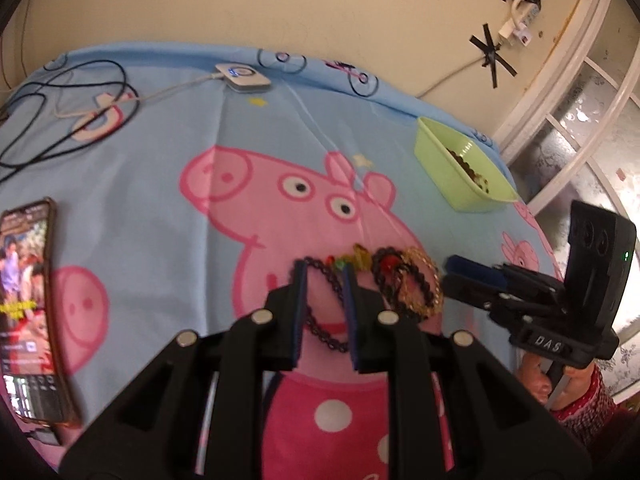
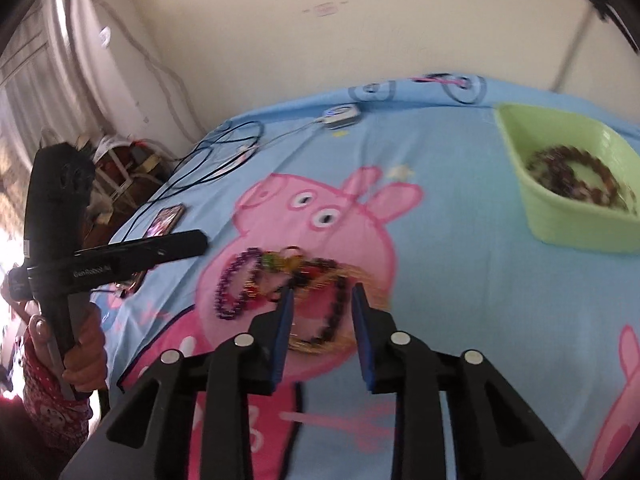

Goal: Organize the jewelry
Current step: 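Move the right gripper back over the remaining jewelry pile, then close the right gripper on the dark bead and amber bracelets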

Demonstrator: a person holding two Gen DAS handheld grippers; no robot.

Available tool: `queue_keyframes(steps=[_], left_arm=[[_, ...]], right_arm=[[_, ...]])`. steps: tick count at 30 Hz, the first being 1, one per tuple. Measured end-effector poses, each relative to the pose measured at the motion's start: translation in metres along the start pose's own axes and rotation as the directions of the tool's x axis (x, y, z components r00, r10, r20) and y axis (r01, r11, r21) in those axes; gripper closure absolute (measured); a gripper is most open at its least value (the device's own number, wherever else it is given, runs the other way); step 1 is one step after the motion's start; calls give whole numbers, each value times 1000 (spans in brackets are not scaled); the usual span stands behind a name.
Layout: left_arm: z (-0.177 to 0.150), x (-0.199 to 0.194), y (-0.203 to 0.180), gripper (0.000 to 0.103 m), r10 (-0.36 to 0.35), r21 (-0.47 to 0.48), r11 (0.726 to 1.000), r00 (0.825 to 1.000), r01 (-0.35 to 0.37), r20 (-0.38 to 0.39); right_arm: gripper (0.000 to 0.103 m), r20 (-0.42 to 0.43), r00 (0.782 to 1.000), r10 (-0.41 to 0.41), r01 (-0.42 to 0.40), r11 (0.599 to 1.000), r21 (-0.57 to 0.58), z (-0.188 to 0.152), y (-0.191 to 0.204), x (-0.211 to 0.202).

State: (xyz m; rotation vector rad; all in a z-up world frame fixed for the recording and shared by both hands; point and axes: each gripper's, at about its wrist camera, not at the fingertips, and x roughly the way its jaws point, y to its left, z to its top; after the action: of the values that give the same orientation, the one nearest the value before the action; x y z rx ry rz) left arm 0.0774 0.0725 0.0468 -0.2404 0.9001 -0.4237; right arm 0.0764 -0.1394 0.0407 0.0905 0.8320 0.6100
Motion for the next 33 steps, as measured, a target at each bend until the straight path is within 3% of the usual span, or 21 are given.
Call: queue_keyframes(steps=[6, 11, 14, 19, 21, 23, 29, 31, 33], left_arm=[[-12, 14, -17, 86, -26, 66, 997, 999, 29, -43], [-29, 26, -21, 86, 33, 122, 992, 996, -23, -77], [-33, 22, -16, 86, 33, 123, 992, 997, -24, -71], [-30, 5, -27, 86, 5, 165, 986, 1000, -2, -15], [-28, 6, -38, 71, 6, 205, 979, 1000, -3, -11], [-27, 13, -47, 64, 34, 245, 969, 999, -31, -8], [-22, 37, -50, 64, 86, 274, 959, 996, -75, -29], [-20, 44, -48, 68, 86, 272, 960, 995, -72, -42], [-19, 49, -46, 90, 81, 265, 962, 995, -63, -59]], right_arm=[[103, -75, 996, -38, 34, 998, -55, -11, 12, 21], [103, -62, 993, -99, 95, 994, -57, -27, 0, 0], [103, -53, 988, -142, 137, 987, -89, -37, -1, -14], [103, 7, 994, -109, 109, 987, -119, -34, 8, -28], [103, 32, 992, -118, 122, 982, -148, -30, 15, -26], [103, 34, 992, -122, 126, 978, -168, -28, 19, -21], [103, 11, 993, -117, 116, 973, -201, -23, 21, -2], [103, -8, 992, -124, 119, 970, -213, -21, 20, 5], [103, -12, 990, -141, 135, 969, -207, -21, 16, 9]])
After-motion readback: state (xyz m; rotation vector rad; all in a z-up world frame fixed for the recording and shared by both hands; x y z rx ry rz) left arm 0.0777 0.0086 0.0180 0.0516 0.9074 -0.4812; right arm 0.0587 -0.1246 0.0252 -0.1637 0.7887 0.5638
